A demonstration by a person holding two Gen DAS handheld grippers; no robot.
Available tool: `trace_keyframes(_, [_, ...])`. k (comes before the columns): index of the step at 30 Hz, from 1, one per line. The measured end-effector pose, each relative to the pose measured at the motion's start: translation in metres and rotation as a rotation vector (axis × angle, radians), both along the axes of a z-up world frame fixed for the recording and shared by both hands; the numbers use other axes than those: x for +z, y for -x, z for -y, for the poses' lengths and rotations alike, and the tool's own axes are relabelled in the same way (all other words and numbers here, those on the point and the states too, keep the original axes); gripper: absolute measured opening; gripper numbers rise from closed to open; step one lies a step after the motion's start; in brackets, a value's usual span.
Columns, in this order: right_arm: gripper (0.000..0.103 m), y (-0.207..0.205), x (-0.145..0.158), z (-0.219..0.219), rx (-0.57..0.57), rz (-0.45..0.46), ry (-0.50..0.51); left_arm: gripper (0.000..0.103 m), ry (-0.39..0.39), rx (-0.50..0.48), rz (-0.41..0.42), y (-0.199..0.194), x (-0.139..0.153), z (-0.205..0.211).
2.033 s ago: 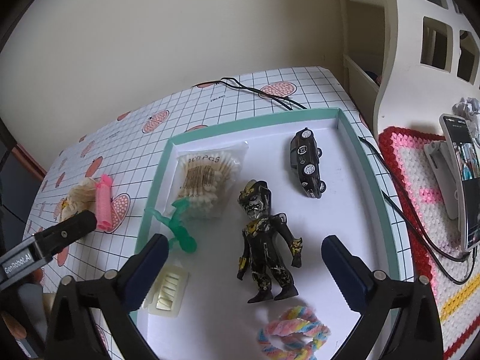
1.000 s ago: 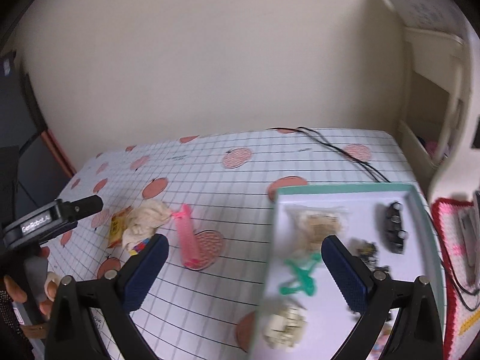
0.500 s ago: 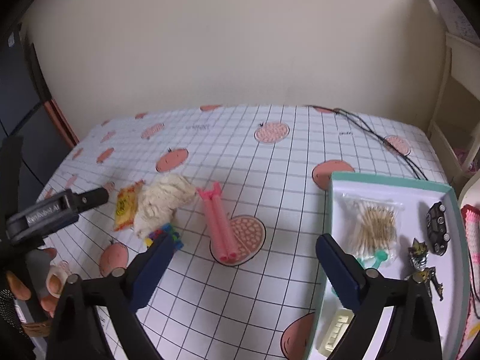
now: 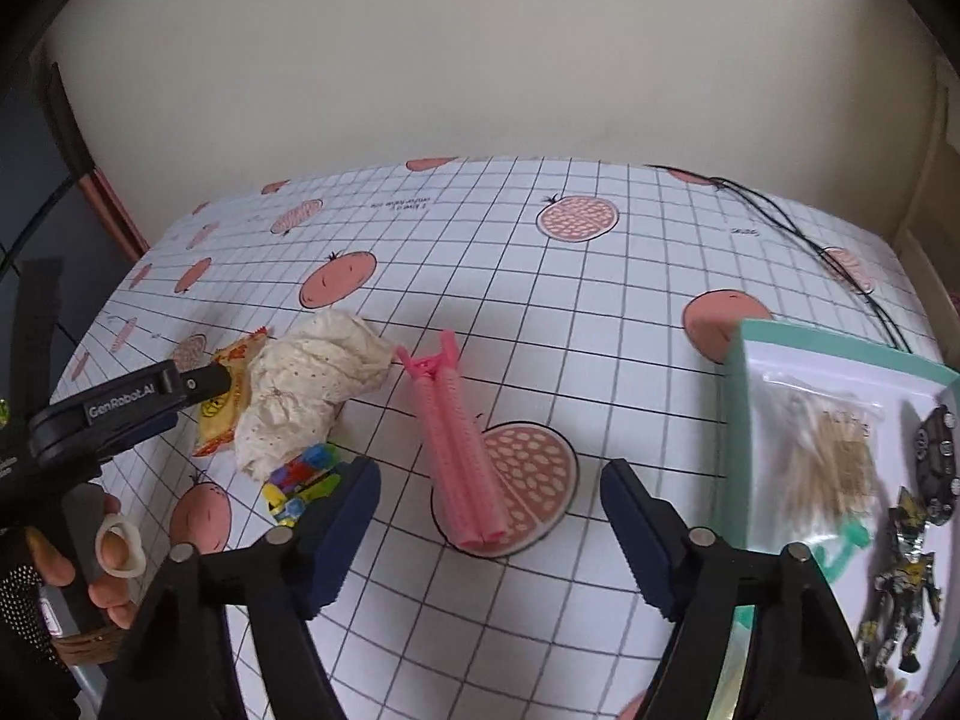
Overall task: Organize objects
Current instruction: 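Grasp the yellow snack packet with left gripper while right grasps the pink hair curler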
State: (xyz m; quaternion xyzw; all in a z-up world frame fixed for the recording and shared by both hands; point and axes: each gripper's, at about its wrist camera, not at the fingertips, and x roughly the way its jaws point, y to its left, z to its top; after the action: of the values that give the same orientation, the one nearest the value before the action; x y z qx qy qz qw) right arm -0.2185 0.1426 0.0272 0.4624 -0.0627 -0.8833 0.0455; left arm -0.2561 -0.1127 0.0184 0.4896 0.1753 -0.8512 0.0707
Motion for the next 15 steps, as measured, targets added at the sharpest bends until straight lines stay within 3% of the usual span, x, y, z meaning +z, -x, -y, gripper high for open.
trace_keyframes(6, [0.068, 0.004, -0.012, 0.005, 0.002, 0.024, 0.002, 0.073, 0.006, -0.012, -0.016, 0.005, -0.001, -0.001])
trace_keyframes(15, [0.048, 0.004, -0.021, 0.008, 0.006, 0.041, -0.006, 0.051, 0.017, -0.037, -0.007, 0.011, -0.007, -0.009])
